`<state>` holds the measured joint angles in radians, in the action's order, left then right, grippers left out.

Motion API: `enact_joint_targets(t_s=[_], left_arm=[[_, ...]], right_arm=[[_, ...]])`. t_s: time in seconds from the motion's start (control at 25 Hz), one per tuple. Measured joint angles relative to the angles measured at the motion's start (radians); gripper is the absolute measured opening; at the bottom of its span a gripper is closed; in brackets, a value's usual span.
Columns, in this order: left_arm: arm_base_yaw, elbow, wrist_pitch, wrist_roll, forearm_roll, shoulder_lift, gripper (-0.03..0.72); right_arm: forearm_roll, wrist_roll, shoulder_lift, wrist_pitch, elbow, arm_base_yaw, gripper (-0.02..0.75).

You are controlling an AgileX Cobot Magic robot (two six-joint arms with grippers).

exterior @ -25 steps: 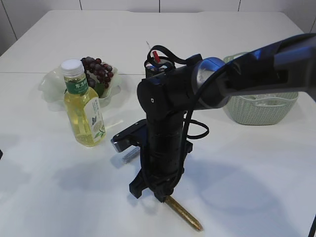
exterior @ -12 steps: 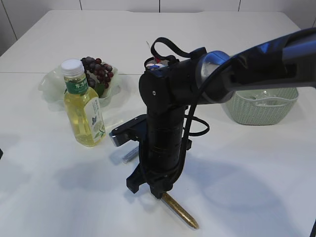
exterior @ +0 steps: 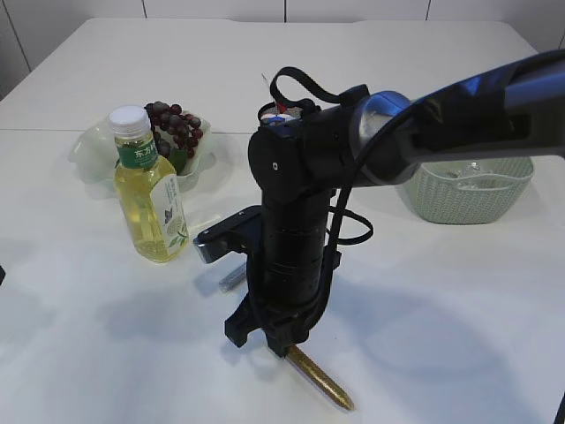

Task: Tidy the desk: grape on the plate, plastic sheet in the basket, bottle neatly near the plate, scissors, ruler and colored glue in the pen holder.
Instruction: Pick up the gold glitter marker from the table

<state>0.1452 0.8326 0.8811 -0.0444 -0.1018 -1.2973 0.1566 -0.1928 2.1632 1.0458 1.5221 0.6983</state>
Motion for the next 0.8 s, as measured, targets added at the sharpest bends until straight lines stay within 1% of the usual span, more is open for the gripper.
enact_joint_targets(t_s=[0.52,0.68,0.8], left_arm=[[0.000,0.000,-0.006,0.000,0.000,0.000,0.372],[0.000,0.000,-0.006,0.000,0.000,0.000,0.372],[0.000,0.000,-0.006,0.000,0.000,0.000,0.372]], right_arm=[[0.016,-0.004,0.000,0.000,0.000,-0.002,0.115],[0.037,-0.008,-0.012,0.000,0.000,-0.039,0.115],[0.087,-0.026,-0.048,0.000,0.004,-0.112,0.114]])
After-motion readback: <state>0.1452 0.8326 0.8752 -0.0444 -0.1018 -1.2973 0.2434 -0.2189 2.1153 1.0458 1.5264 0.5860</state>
